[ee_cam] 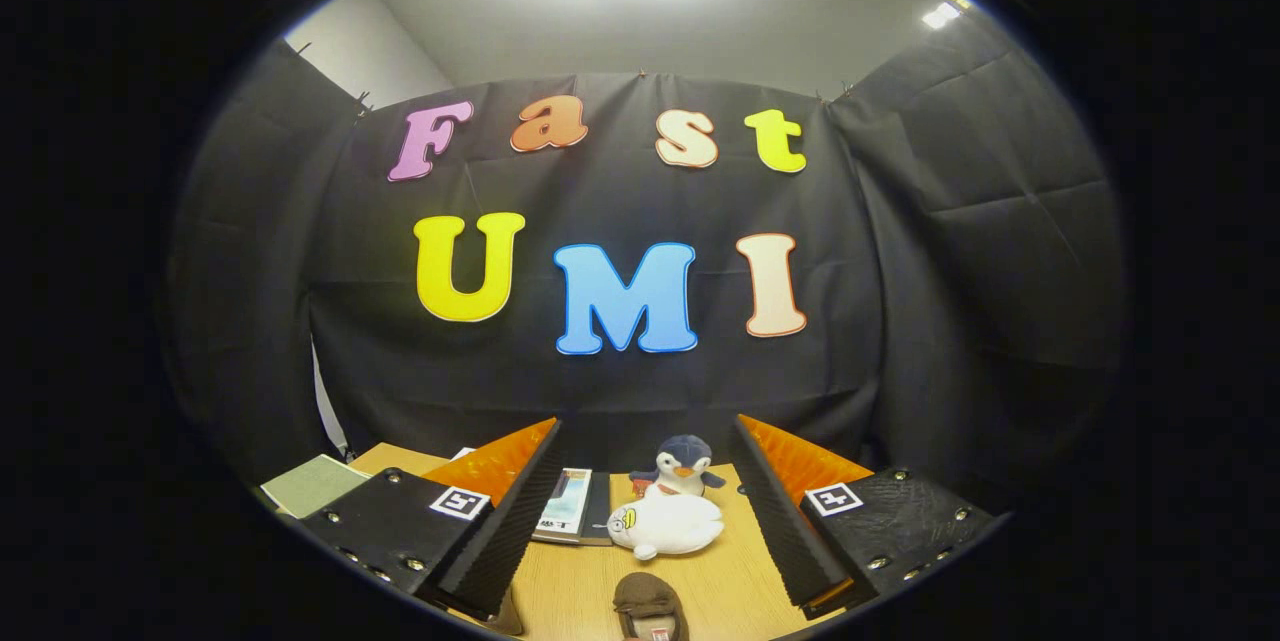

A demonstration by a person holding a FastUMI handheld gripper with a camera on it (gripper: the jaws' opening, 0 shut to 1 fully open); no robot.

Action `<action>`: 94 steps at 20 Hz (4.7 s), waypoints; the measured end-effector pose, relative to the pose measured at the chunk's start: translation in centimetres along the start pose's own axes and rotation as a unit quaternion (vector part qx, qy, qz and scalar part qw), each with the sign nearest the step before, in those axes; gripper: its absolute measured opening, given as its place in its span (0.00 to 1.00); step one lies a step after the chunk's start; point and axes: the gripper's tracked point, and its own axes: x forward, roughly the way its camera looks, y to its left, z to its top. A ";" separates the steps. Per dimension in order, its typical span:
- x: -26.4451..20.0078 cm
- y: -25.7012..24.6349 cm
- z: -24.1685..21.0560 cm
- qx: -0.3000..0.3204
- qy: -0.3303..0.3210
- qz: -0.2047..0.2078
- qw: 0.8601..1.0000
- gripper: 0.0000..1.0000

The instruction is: Open the storage box then place both shoes into the box .Put the left shoe in first, then the right shoe, with the right side of both shoes facing outward in a uniform manner.

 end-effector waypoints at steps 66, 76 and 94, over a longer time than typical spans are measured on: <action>-0.4 38.0 -23.1 0.352 0.481 0.443 0.669 0.22; -0.1 41.4 -16.5 0.321 0.454 0.490 0.671 0.22; -1.9 57.9 -10.4 0.241 0.427 0.538 0.686 0.23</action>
